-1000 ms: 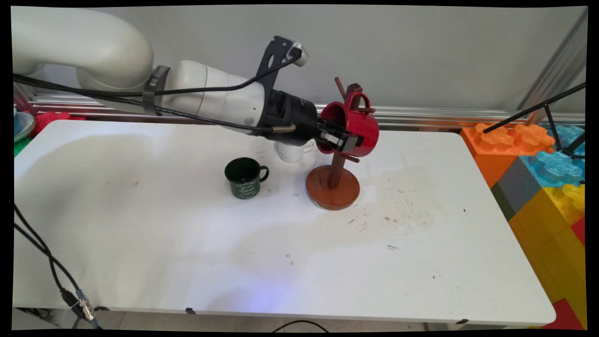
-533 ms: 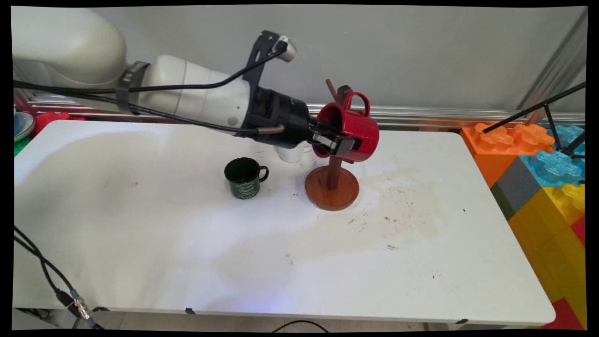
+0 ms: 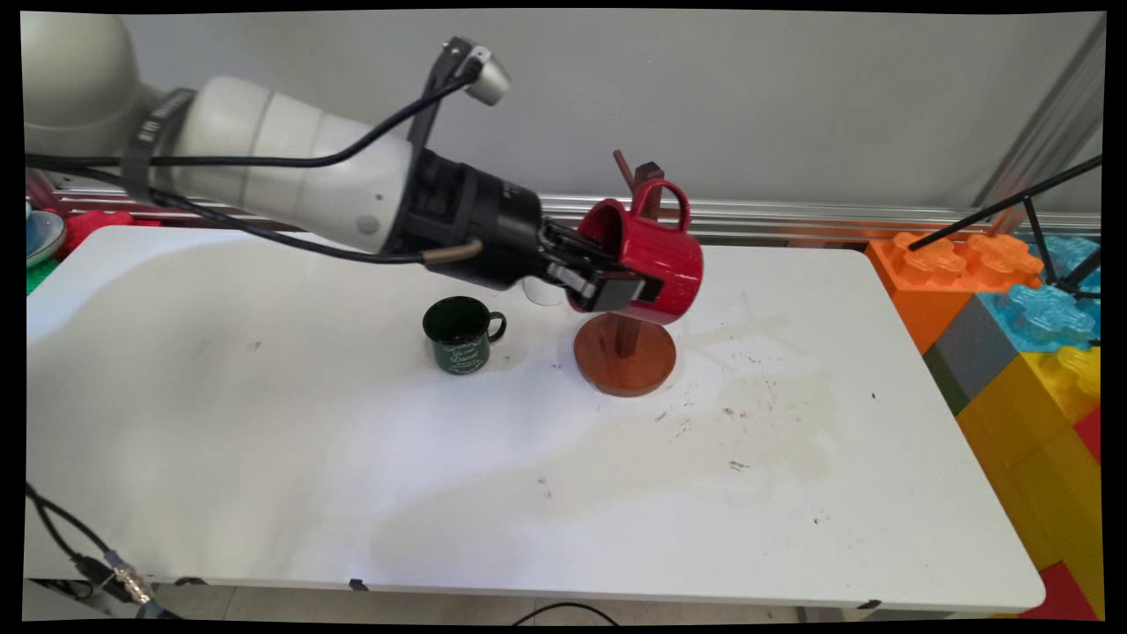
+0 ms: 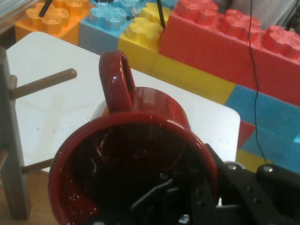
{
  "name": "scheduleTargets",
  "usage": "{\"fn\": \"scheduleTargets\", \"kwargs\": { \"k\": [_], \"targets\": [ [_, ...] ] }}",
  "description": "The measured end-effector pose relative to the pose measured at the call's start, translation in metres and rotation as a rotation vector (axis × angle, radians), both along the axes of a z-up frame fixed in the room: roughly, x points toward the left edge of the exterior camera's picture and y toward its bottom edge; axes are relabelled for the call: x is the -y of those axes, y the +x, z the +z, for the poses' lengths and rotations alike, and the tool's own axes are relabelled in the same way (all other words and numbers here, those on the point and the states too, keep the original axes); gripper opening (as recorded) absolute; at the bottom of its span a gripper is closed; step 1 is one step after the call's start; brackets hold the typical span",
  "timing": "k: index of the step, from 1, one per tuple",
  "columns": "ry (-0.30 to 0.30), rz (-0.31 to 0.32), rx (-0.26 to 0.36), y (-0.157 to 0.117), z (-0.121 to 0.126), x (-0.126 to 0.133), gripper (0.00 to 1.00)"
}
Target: Place the picked object on the table
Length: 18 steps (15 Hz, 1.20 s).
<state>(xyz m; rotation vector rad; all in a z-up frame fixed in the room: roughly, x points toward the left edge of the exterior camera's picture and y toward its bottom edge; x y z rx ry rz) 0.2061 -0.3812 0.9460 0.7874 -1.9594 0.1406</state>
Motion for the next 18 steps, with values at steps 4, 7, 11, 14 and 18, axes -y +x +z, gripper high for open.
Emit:
{"fn": "scheduleTargets", "kwargs": {
  "k": [4, 7, 11, 14, 18],
  "targets": [
    [-0.016, -0.039, 0.077, 0.020, 0.011, -0.002, 0.00],
    [-0.032, -0.073, 0.131, 0.031, 0.016, -0.001, 0.00],
    [-0.047, -0.135, 0.255, 0.049, 0.015, 0.000, 0.00],
    [-0.047, -0.188, 0.379, 0.062, 0.007, 0.000, 0.00],
    [-0.034, -0.245, 0.528, 0.071, -0.011, -0.001, 0.00]
  ]
}}
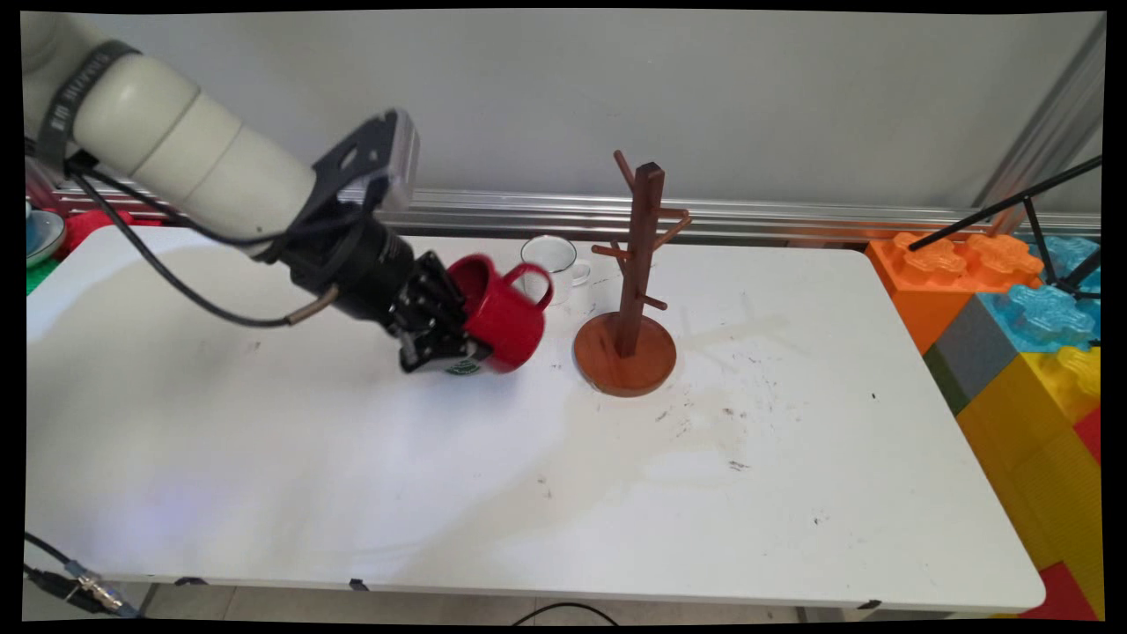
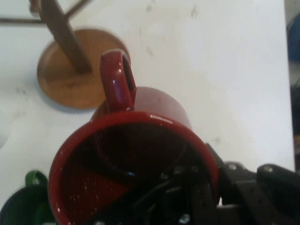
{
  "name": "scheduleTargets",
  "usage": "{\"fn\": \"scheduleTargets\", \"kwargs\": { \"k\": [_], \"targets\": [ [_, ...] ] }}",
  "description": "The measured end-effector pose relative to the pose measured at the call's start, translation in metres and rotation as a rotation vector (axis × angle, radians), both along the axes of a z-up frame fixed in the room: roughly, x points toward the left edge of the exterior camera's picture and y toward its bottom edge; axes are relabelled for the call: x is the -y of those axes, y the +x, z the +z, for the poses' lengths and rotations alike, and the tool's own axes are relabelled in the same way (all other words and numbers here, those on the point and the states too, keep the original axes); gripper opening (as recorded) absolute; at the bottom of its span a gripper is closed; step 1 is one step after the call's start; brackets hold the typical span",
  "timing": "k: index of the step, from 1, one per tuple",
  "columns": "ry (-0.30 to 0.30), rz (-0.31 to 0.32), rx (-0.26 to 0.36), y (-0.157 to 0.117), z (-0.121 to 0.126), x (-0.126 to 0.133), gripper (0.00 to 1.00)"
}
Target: Place the picked object on the table
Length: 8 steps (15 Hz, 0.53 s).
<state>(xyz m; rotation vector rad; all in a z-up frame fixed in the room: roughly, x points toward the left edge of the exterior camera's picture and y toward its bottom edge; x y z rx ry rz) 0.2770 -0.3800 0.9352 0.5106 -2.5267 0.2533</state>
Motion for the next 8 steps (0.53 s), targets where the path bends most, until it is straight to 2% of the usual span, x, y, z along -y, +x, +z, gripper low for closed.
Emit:
{"fn": "scheduleTargets", "kwargs": {
  "k": [4, 8],
  "targets": [
    [0.032, -0.021, 0.143, -0.002, -0.022, -0.002, 0.00],
    [0.056, -0.028, 0.238, -0.011, -0.042, 0.000, 0.00]
  ]
}}
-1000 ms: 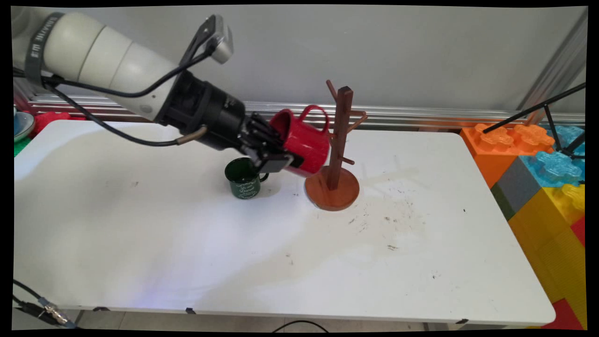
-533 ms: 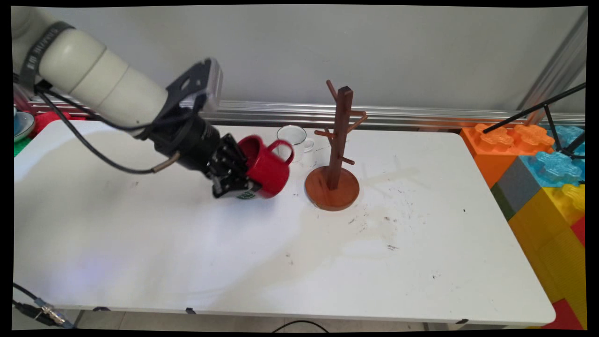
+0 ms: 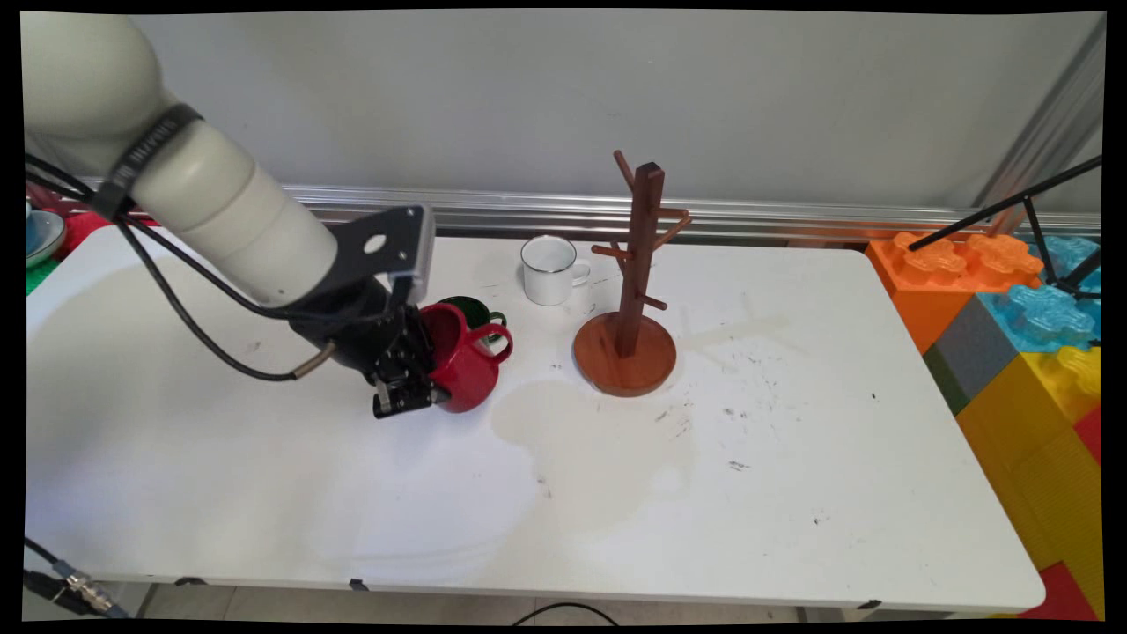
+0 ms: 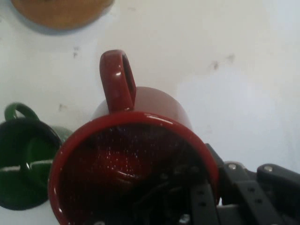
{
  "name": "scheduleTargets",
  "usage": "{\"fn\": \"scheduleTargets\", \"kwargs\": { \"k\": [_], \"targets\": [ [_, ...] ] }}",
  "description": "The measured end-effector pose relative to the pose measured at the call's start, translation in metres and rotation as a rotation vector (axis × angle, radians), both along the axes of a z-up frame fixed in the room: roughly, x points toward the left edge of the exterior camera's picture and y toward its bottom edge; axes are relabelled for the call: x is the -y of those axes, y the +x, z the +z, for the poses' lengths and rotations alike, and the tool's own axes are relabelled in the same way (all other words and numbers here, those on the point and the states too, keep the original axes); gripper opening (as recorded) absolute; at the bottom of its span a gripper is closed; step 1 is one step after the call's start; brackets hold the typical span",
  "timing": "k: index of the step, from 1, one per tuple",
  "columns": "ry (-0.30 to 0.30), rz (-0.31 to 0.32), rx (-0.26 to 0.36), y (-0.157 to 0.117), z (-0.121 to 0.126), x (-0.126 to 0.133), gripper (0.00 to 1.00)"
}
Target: Place the picked object on the table
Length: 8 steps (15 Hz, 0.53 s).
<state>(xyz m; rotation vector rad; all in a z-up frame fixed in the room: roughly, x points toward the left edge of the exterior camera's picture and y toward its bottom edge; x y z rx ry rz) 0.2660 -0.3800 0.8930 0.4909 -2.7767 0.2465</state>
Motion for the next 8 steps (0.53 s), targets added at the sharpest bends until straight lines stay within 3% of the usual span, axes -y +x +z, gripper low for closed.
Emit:
{"fn": "scheduleTargets", "kwargs": {
  "k": [8],
  "targets": [
    [0.029, -0.020, 0.103, -0.025, -0.039, 0.008, 0.00]
  ]
}}
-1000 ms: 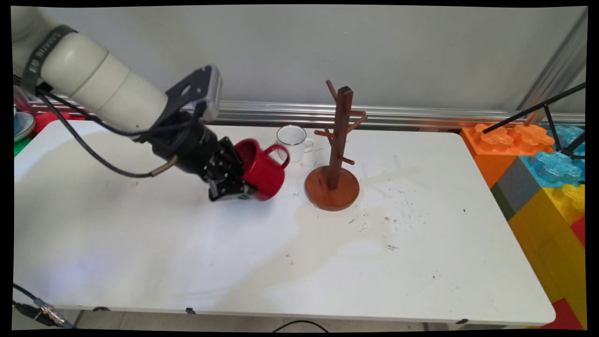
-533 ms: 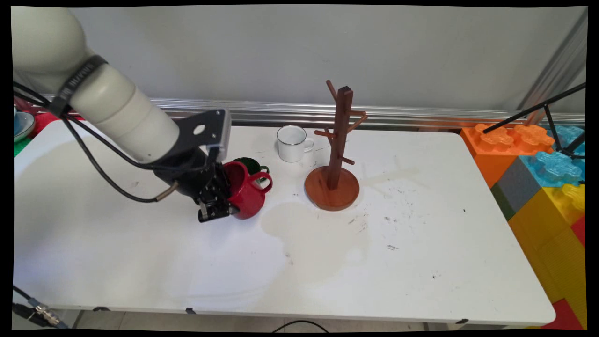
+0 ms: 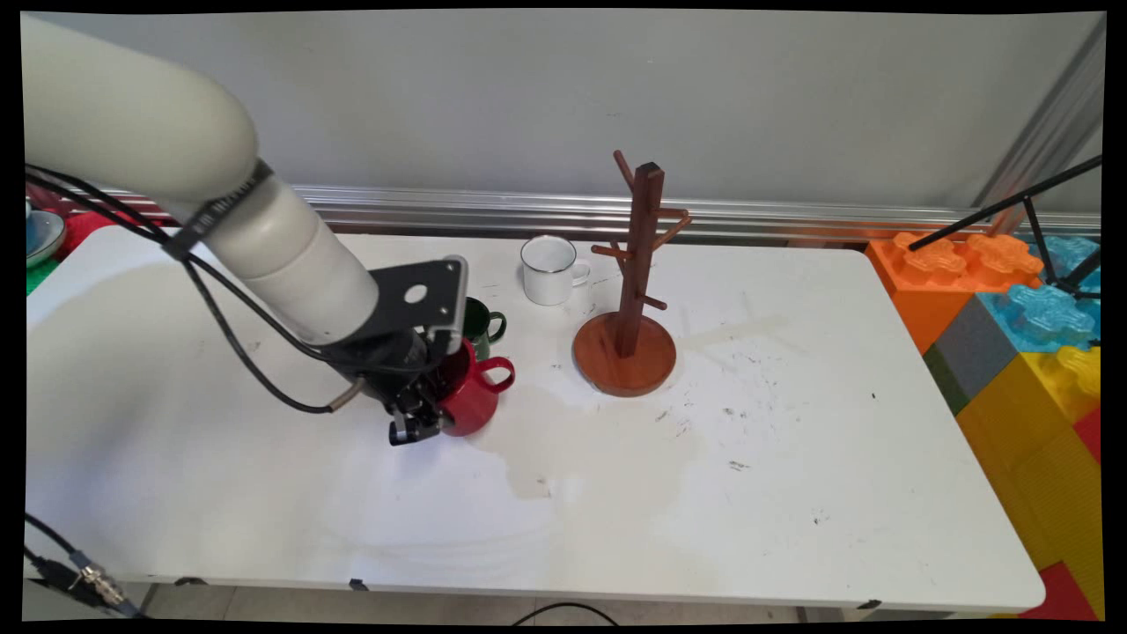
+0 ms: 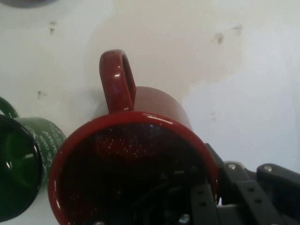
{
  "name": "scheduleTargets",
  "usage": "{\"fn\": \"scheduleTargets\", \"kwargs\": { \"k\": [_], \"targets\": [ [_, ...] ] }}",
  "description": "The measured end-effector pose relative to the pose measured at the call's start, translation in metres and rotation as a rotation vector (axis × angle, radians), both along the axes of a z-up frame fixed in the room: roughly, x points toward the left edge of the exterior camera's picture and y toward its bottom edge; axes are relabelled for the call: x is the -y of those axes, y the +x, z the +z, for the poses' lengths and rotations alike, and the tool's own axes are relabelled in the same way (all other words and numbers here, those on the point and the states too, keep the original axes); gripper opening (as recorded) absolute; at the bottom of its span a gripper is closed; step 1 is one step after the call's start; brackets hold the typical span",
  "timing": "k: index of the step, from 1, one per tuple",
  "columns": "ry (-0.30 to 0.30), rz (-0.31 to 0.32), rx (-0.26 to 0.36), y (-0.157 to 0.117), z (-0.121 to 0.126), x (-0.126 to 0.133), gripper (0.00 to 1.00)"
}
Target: Place the picked object on the table
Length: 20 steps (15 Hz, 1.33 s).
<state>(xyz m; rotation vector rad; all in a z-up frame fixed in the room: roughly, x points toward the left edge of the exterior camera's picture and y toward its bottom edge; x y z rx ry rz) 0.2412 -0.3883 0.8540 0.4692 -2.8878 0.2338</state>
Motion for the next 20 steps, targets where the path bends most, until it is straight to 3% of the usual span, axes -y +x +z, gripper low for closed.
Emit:
{"fn": "scheduleTargets", "kwargs": {
  "k": [12, 13, 20],
  "targets": [
    [0.023, -0.005, 0.051, -0.021, -0.029, 0.013, 0.00],
    [0.025, -0.007, 0.050, -0.022, -0.030, 0.014, 1.00],
    [0.016, -0.020, 0.007, -0.024, -0.023, 0.019, 1.00]
  ]
}}
